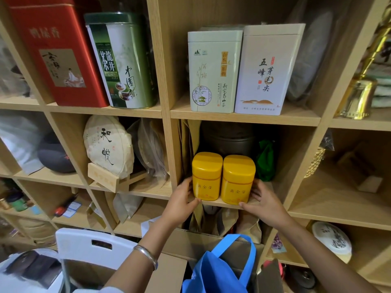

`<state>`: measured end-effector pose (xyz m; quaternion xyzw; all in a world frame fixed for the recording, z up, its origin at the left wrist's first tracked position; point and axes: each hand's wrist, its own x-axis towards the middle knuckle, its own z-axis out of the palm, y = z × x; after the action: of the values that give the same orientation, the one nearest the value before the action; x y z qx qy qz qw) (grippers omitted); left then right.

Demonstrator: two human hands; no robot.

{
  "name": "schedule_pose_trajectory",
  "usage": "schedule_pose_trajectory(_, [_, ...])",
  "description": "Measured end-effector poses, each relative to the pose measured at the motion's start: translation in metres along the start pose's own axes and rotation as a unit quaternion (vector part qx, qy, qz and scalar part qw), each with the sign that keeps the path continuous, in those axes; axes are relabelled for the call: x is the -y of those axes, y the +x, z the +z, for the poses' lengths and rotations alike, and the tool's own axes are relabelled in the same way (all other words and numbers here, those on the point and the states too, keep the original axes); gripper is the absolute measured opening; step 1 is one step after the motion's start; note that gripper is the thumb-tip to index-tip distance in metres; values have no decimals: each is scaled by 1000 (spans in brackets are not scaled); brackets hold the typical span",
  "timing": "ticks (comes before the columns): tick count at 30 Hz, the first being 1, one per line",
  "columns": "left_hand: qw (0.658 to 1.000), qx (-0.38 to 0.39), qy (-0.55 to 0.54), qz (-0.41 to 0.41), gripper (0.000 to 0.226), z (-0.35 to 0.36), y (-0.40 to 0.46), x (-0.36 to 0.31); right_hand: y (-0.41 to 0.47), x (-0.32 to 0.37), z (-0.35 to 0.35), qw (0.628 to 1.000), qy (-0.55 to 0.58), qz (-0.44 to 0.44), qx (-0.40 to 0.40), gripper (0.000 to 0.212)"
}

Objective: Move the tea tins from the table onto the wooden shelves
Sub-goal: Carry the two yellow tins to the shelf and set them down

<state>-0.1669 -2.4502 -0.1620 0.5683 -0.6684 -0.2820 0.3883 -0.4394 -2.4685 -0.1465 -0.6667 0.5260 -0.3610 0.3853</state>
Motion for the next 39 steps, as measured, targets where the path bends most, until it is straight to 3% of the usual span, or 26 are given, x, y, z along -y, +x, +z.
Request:
schedule_pose_trajectory(9, [999,-32,21,1,76,4,-9,-5,-7,3,3,999,-35,-7,-14,91])
schedule_pose_trajectory(17, [997,-58,51,1,61,7,-9,-14,-6,9,11,996,-76,-7,-47,89])
schedule_pose_trajectory(39, [998,-54,38,-7,61,3,-11,-19,-9,17,9,997,-58,20,-37,94])
